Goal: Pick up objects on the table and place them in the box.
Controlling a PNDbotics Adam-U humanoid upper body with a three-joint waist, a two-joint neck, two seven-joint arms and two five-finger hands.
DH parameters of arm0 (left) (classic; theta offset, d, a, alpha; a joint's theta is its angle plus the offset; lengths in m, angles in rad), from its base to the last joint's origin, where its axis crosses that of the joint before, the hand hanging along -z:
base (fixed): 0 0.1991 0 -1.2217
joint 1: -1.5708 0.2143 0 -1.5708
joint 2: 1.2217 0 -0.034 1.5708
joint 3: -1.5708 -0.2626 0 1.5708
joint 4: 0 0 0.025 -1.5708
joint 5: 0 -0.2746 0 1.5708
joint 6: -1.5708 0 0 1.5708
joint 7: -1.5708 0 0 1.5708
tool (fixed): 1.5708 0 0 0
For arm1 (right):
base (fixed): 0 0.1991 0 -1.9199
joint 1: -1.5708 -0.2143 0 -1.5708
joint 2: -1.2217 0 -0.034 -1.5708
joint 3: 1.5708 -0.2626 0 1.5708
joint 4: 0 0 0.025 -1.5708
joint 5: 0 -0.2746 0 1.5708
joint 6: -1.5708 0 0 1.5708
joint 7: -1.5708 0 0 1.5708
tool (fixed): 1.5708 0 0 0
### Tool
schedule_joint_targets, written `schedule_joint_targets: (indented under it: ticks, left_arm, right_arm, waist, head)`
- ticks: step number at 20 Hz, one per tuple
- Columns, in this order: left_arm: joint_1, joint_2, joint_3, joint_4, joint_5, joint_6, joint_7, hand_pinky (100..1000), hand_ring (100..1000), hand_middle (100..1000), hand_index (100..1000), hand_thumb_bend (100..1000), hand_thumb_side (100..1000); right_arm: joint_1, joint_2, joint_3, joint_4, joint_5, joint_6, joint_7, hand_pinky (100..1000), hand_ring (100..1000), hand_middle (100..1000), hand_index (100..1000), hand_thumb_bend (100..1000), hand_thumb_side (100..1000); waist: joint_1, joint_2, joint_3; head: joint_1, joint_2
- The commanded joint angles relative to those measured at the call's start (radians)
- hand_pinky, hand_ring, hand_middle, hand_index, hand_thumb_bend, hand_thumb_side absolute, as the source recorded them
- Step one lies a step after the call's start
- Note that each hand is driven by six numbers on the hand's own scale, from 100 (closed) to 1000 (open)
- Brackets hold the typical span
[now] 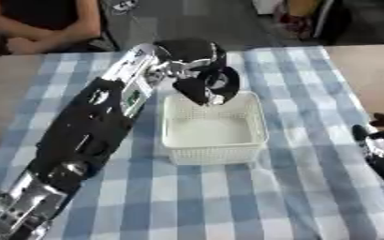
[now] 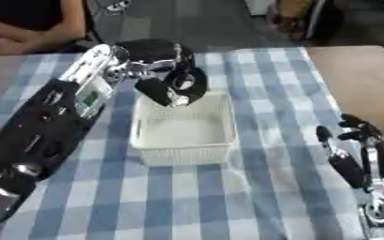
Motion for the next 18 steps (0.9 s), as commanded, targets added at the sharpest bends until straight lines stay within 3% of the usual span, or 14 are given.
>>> schedule_joint_targets:
  ticks: [1, 4, 5, 6, 7, 8, 9, 10, 11, 12, 13, 15, 17, 18]
  left_arm:
    - [-0.011, 0.007, 0.001, -0.004, -0.007, -0.006, -0.002, 196, 273, 418, 472, 100, 659]
    - [-0.005, 0.010, -0.002, 0.002, -0.010, -0.008, -0.014, 268, 318, 446, 493, 100, 654]
    - [-0.002, 0.013, -0.005, 0.004, -0.012, -0.011, -0.020, 352, 357, 463, 507, 100, 654]
    - [0.000, 0.016, -0.007, 0.006, -0.012, -0.014, -0.027, 329, 340, 455, 502, 100, 653]
    - [0.003, 0.021, -0.011, 0.007, -0.012, -0.018, -0.035, 395, 397, 476, 520, 100, 654]
    - [0.008, 0.028, -0.016, 0.007, -0.011, -0.023, -0.045, 390, 393, 475, 519, 100, 654]
    - [0.013, 0.036, -0.022, 0.007, -0.009, -0.028, -0.058, 474, 496, 521, 547, 160, 592]
    - [0.017, 0.044, -0.027, 0.007, -0.006, -0.034, -0.072, 457, 470, 507, 540, 104, 658]
    - [0.021, 0.052, -0.031, 0.007, -0.003, -0.039, -0.088, 537, 577, 586, 581, 307, 678]
    - [0.025, 0.061, -0.034, 0.008, 0.000, -0.045, -0.105, 530, 568, 578, 576, 293, 676]
    - [0.027, 0.068, -0.036, 0.008, 0.003, -0.050, -0.119, 607, 680, 675, 635, 536, 721]
    - [0.034, 0.082, -0.038, 0.009, 0.011, -0.061, -0.144, 663, 760, 750, 673, 836, 773]
    - [0.039, 0.089, -0.037, 0.009, 0.017, -0.070, -0.159, 691, 797, 786, 689, 987, 790]
    - [0.041, 0.091, -0.037, 0.010, 0.020, -0.073, -0.164, 702, 810, 799, 696, 1000, 795]
  right_arm:
    - [-0.018, -0.009, -0.002, -0.015, -0.002, -0.003, 0.002, 775, 608, 687, 835, 590, 790]
    - [-0.018, -0.009, -0.003, -0.014, -0.002, -0.003, 0.001, 775, 608, 687, 835, 590, 790]
    - [-0.018, -0.010, -0.003, -0.014, -0.002, -0.003, 0.002, 775, 608, 687, 836, 590, 790]
    - [-0.018, -0.010, -0.003, -0.014, -0.001, -0.003, 0.002, 775, 608, 687, 836, 590, 790]
    - [-0.018, -0.010, -0.004, -0.014, -0.001, -0.003, 0.001, 775, 608, 687, 836, 590, 790]
    - [-0.017, -0.011, -0.005, -0.014, 0.000, -0.002, 0.001, 775, 608, 687, 836, 590, 790]
    - [-0.017, -0.012, -0.006, -0.014, 0.000, -0.002, 0.000, 775, 608, 687, 835, 590, 791]
    - [-0.016, -0.013, -0.007, -0.014, 0.000, -0.001, -0.001, 775, 608, 687, 835, 590, 791]
    - [-0.016, -0.013, -0.007, -0.014, 0.001, -0.001, -0.001, 775, 608, 687, 835, 590, 790]
    - [-0.015, -0.014, -0.008, -0.014, 0.001, -0.001, -0.001, 775, 608, 687, 835, 590, 790]
    - [-0.015, -0.015, -0.008, -0.014, 0.002, -0.001, -0.001, 775, 608, 687, 836, 590, 791]
    - [-0.014, -0.016, -0.009, -0.014, 0.002, -0.001, -0.002, 775, 608, 687, 835, 590, 791]
    - [-0.013, -0.016, -0.010, -0.014, 0.003, 0.000, -0.002, 775, 608, 687, 835, 591, 791]
    - [-0.013, -0.017, -0.011, -0.013, 0.003, 0.000, -0.002, 775, 608, 687, 835, 591, 791]
  waist:
    - [-0.004, -0.012, 0.000]
    - [-0.004, -0.011, 0.001]
    - [-0.003, -0.011, 0.001]
    - [-0.003, -0.011, 0.001]
    - [-0.002, -0.011, 0.002]
    - [-0.002, -0.011, 0.002]
    - [0.000, -0.011, 0.003]
    - [0.001, -0.011, 0.004]
    - [0.002, -0.011, 0.005]
    - [0.002, -0.012, 0.006]
    - [0.003, -0.012, 0.007]
    - [0.004, -0.012, 0.010]
    - [0.004, -0.012, 0.012]
    - [0.004, -0.012, 0.013]
  head:
    - [0.007, -0.019]
    - [0.007, -0.018]
    - [0.006, -0.018]
    - [0.005, -0.018]
    - [0.004, -0.017]
    - [0.002, -0.016]
    - [0.001, -0.016]
    - [-0.001, -0.015]
    - [-0.004, -0.014]
    - [-0.006, -0.014]
    - [-0.008, -0.014]
    - [-0.013, -0.014]
    - [-0.015, -0.014]
    - [-0.015, -0.014]
